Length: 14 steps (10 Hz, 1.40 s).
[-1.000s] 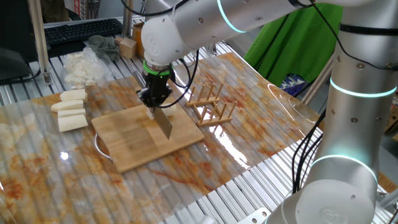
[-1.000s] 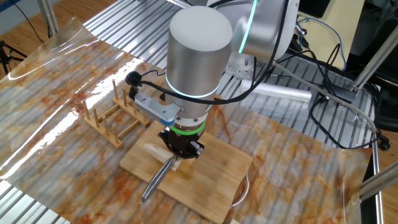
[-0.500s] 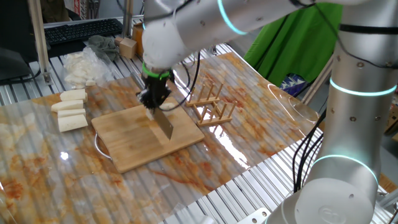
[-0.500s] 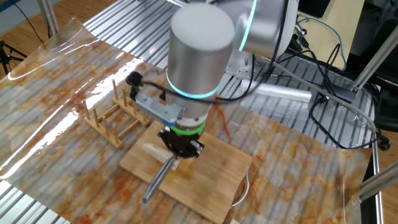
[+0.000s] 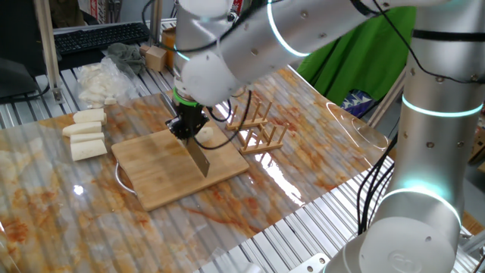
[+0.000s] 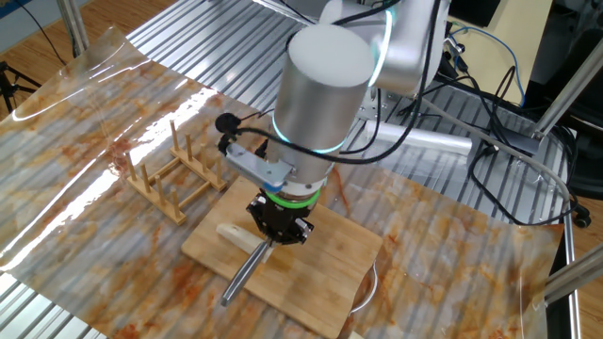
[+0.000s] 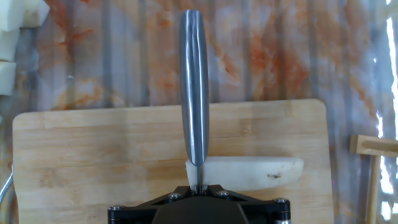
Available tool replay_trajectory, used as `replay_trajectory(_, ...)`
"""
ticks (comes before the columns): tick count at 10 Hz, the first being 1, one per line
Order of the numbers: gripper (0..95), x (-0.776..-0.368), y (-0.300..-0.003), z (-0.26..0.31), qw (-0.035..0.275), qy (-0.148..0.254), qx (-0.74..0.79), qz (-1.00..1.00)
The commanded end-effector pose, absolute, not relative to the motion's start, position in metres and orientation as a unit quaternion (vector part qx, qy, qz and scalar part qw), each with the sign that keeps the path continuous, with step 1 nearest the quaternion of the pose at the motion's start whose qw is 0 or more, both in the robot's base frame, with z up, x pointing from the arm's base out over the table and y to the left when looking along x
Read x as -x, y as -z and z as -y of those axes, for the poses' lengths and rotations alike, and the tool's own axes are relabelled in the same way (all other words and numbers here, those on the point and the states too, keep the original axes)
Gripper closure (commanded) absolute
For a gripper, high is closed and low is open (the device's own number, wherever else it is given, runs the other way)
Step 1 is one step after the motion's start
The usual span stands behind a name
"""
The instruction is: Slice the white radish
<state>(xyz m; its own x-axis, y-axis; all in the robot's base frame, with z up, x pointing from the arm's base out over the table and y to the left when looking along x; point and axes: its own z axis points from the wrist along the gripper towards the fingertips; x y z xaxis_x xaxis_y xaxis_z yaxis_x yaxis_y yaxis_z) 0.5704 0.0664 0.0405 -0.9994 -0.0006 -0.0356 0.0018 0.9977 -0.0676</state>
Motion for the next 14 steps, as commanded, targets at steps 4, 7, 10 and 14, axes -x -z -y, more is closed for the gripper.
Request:
replay_trajectory(4, 95.0, -0.568, -0.049, -0.062, -0.019, 0.02, 0.007, -1.0)
replay_trajectory(7, 95.0, -0.565, -0.057, -0.06, -0.022, 0.024, 0.009, -0.999)
replay_trajectory(10, 95.0, -0.568, -0.039, -0.063, -0.016, 0.019, 0.008, -1.0)
replay_trajectory(14, 95.0, -0.571, -0.029, -0.066, -0.026, 0.022, 0.006, -0.999)
